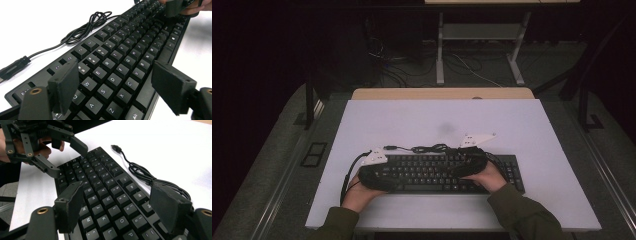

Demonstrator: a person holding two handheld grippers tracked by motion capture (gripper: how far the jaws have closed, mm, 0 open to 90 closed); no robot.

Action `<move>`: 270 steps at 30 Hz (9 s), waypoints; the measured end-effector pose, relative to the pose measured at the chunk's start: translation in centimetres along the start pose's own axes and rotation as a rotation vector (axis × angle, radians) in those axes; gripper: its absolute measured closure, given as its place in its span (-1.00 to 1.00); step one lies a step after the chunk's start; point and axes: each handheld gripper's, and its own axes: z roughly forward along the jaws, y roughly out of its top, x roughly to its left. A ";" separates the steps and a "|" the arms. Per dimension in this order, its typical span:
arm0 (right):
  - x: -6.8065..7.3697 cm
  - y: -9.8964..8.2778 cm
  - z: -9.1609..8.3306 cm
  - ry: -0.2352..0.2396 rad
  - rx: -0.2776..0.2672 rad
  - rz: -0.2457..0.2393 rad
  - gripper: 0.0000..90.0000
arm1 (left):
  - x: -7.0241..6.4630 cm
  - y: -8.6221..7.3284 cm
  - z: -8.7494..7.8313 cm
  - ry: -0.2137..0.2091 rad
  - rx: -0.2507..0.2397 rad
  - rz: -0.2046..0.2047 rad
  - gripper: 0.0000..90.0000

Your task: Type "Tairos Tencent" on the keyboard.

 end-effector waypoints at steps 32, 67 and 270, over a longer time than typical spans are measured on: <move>0.0 -0.6 0.4 -0.036 0.022 -0.010 -0.43 | 1.5 -0.9 -0.6 0.020 0.078 0.010 0.98; -0.1 -0.5 0.2 -0.046 0.019 -0.003 -0.43 | 1.4 -0.7 -0.8 0.007 0.068 0.004 0.96; -1.8 0.4 1.9 -0.077 0.023 0.005 -0.52 | 0.2 1.6 3.5 0.022 0.072 0.021 0.98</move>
